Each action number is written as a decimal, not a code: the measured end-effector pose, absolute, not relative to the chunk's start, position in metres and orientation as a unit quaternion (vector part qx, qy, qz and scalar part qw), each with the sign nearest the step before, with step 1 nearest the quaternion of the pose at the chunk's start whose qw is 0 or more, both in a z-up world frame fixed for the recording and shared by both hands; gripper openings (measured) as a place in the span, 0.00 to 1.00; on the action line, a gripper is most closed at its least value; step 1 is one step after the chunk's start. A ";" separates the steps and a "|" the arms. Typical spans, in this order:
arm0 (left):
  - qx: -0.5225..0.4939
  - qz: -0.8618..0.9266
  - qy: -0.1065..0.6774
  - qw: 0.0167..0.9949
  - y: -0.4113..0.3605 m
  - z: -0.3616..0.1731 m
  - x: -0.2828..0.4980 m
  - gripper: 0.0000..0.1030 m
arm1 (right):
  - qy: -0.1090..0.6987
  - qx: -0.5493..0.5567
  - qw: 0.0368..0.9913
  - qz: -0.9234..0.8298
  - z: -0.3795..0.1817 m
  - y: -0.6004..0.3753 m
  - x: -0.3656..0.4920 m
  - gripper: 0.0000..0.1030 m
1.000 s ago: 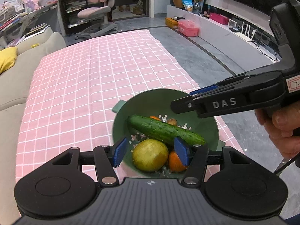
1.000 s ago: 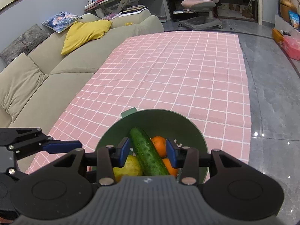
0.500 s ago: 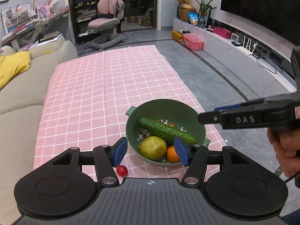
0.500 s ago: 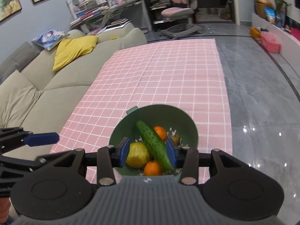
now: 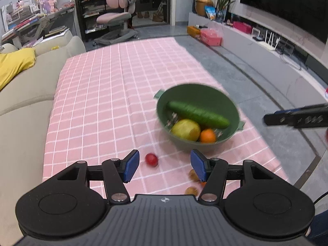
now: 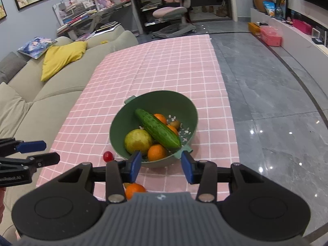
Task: Organize fruits
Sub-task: 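Withdraw both tools from the colander toward the remaining kiwis and orange, then grasp the orange with the right tool while the left tool grasps a kiwi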
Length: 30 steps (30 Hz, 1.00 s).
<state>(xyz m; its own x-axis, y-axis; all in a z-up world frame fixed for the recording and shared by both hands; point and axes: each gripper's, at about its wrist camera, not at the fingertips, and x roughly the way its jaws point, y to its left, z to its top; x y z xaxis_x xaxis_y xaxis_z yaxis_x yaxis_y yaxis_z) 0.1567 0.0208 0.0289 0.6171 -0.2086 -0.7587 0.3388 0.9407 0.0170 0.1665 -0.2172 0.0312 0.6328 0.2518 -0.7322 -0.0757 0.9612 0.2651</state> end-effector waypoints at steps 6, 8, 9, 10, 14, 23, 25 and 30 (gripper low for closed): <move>0.083 -0.153 0.431 0.885 0.039 -0.010 0.169 0.66 | 0.444 0.130 0.884 0.069 0.002 -0.210 0.167 0.39; 0.075 -0.155 0.438 0.882 0.043 -0.017 0.172 0.66 | 0.454 0.134 0.879 0.067 -0.008 -0.205 0.169 0.39; 0.077 -0.156 0.437 0.883 0.044 -0.020 0.172 0.66 | 0.457 0.134 0.877 0.067 -0.012 -0.202 0.170 0.39; 0.082 -0.155 0.435 0.883 0.043 -0.023 0.172 0.66 | 0.461 0.131 0.875 0.067 -0.016 -0.198 0.171 0.39; 0.105 -0.154 0.436 0.880 0.041 -0.038 0.177 0.67 | 0.470 0.116 0.872 0.076 -0.028 -0.180 0.172 0.40; 0.089 -0.167 0.439 0.878 0.042 -0.062 0.199 0.67 | 0.497 0.089 0.858 0.094 -0.053 -0.149 0.179 0.41; 0.066 -0.171 0.450 0.874 0.044 -0.066 0.202 0.67 | 0.501 0.087 0.856 0.097 -0.056 -0.143 0.181 0.45; 0.085 -0.232 0.457 0.855 0.029 -0.073 0.185 0.67 | 0.510 0.073 0.852 0.095 -0.064 -0.138 0.188 0.49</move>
<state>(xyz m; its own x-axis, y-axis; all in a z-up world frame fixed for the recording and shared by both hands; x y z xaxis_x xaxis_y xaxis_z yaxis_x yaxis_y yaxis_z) 0.1845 0.0290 -0.0726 0.4750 -0.3185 -0.8204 0.4742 0.8779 -0.0663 0.1879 -0.1383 -0.0636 0.4620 0.2365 -0.8548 -0.0870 0.9712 0.2217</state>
